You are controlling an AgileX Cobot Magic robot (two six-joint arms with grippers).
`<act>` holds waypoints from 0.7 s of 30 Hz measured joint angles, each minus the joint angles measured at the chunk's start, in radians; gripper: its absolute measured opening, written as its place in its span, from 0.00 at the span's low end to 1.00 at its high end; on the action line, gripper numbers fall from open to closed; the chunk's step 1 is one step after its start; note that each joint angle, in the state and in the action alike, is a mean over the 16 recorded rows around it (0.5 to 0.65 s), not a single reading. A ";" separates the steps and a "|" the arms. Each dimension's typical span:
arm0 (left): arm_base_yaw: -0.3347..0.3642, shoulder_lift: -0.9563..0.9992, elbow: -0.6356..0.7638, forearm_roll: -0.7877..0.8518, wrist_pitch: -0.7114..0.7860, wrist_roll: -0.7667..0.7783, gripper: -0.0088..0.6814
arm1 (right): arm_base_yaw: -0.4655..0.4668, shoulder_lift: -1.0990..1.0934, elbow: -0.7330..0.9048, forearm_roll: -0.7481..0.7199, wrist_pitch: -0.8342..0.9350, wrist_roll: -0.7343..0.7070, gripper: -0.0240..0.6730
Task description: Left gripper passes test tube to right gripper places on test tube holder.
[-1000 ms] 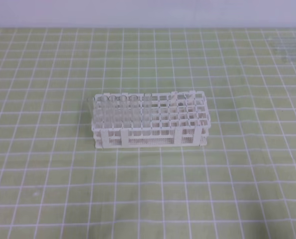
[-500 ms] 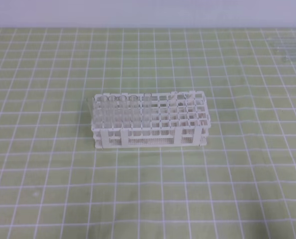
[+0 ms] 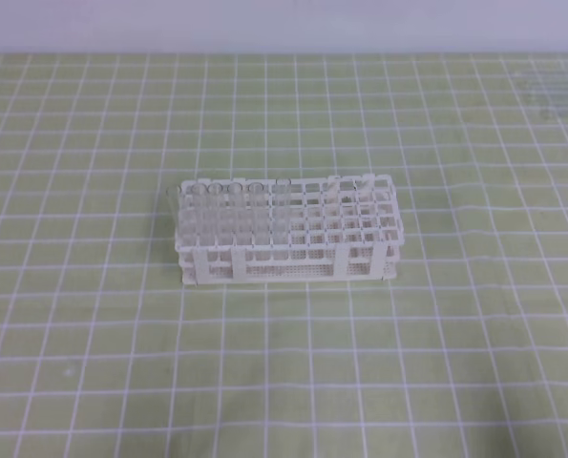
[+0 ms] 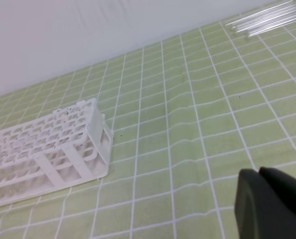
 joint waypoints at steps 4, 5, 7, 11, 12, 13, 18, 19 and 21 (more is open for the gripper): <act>0.000 0.000 0.000 0.000 0.000 0.000 0.01 | -0.005 0.000 0.000 0.000 0.000 0.000 0.01; 0.000 0.000 0.000 0.000 -0.001 0.000 0.01 | -0.005 0.000 0.000 0.000 0.000 0.000 0.01; 0.000 0.000 0.000 0.000 -0.001 0.000 0.01 | -0.007 0.000 0.000 0.000 0.000 0.000 0.01; 0.000 0.000 0.000 0.000 -0.001 0.000 0.01 | -0.008 0.000 0.000 0.000 0.000 0.000 0.01; 0.000 0.000 0.000 0.000 -0.001 0.000 0.01 | -0.009 0.000 0.000 0.000 0.000 0.000 0.01; 0.000 0.000 0.000 0.000 -0.001 0.000 0.01 | -0.009 0.000 0.000 0.000 0.000 0.000 0.01; 0.000 0.000 0.000 -0.001 -0.001 0.000 0.01 | -0.010 0.000 0.000 0.000 0.000 0.000 0.01; 0.000 0.000 0.000 -0.001 -0.001 0.000 0.01 | -0.010 0.000 0.000 0.000 0.000 0.000 0.01; 0.000 0.000 0.000 -0.001 -0.001 0.000 0.01 | -0.010 0.000 0.000 0.000 0.000 0.000 0.01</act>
